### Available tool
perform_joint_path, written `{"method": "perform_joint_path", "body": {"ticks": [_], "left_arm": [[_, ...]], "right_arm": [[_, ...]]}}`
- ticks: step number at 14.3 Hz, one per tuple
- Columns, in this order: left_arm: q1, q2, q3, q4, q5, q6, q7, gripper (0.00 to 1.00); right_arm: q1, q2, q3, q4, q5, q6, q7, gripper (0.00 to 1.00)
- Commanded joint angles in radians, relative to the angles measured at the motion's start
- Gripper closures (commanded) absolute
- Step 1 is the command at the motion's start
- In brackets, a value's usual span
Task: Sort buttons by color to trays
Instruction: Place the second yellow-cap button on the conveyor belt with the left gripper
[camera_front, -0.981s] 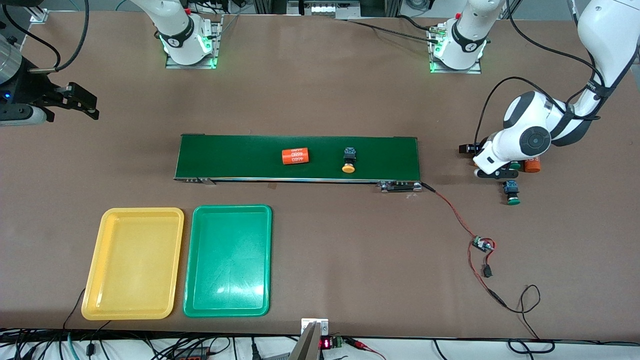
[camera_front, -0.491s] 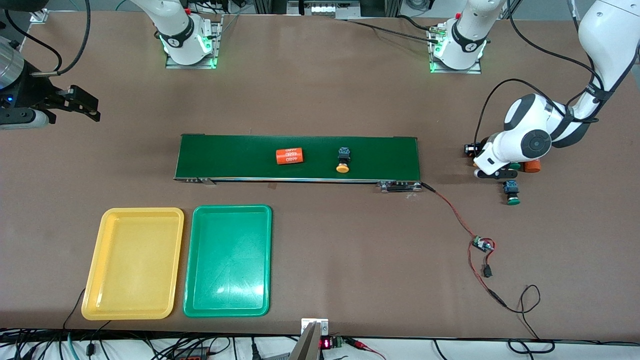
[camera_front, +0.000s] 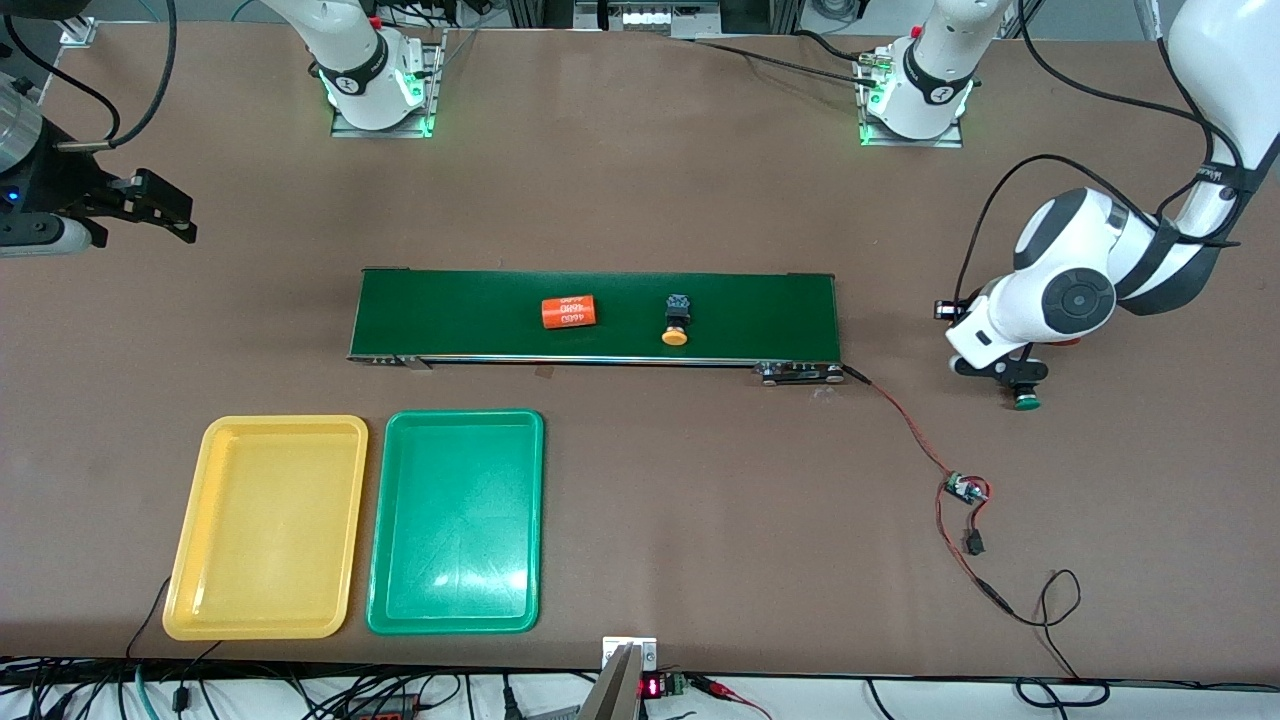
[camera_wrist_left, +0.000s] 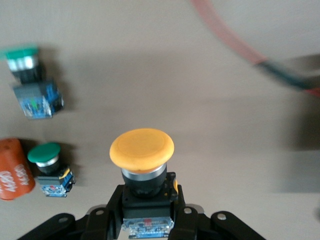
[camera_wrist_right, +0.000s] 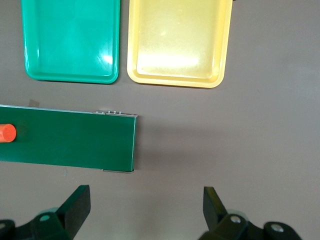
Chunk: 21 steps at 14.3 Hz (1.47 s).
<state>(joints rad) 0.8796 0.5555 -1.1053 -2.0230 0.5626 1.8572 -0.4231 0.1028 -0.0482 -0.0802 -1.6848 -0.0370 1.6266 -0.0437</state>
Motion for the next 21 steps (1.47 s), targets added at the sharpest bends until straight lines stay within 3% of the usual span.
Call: {"method": "perform_joint_path", "body": {"ticks": [1, 6, 10, 12, 13, 14, 15, 18, 21], "left_arm": [[-0.166, 0.02, 0.001, 0.108, -0.126, -0.07, -0.032, 0.67], [-0.374, 0.15, 0.019, 0.204, -0.155, -0.02, -0.21, 0.67], [-0.586, 0.155, 0.157, 0.204, -0.152, 0.08, -0.315, 0.68], [-0.606, 0.158, 0.173, 0.201, -0.152, 0.114, -0.316, 0.66], [-0.607, 0.158, 0.173, 0.201, -0.153, 0.12, -0.316, 0.58], [-0.6, 0.155, 0.173, 0.201, -0.153, 0.117, -0.324, 0.09], [-0.599, 0.147, 0.173, 0.201, -0.152, 0.114, -0.344, 0.0], [-0.533, 0.091, 0.145, 0.21, -0.152, 0.076, -0.342, 0.0], [-0.452, 0.078, 0.079, 0.318, -0.153, -0.095, -0.345, 0.0]], "right_arm": [[-0.026, 0.001, 0.0, 0.014, -0.012, -0.004, -0.007, 0.0], [-0.028, 0.013, -0.001, 0.014, -0.014, -0.01, -0.005, 0.0], [-0.044, 0.031, -0.001, 0.014, -0.014, -0.008, -0.001, 0.0], [-0.046, 0.037, -0.001, 0.014, -0.014, -0.008, -0.001, 0.0], [-0.048, 0.037, -0.001, 0.014, -0.014, -0.01, -0.001, 0.0], [-0.048, 0.037, -0.001, 0.014, -0.014, -0.008, -0.001, 0.0], [-0.048, 0.039, -0.001, 0.014, -0.014, -0.008, -0.001, 0.0], [-0.046, 0.056, -0.001, 0.014, -0.014, -0.008, -0.004, 0.0], [-0.045, 0.062, -0.001, 0.014, -0.014, -0.008, -0.001, 0.0]]}}
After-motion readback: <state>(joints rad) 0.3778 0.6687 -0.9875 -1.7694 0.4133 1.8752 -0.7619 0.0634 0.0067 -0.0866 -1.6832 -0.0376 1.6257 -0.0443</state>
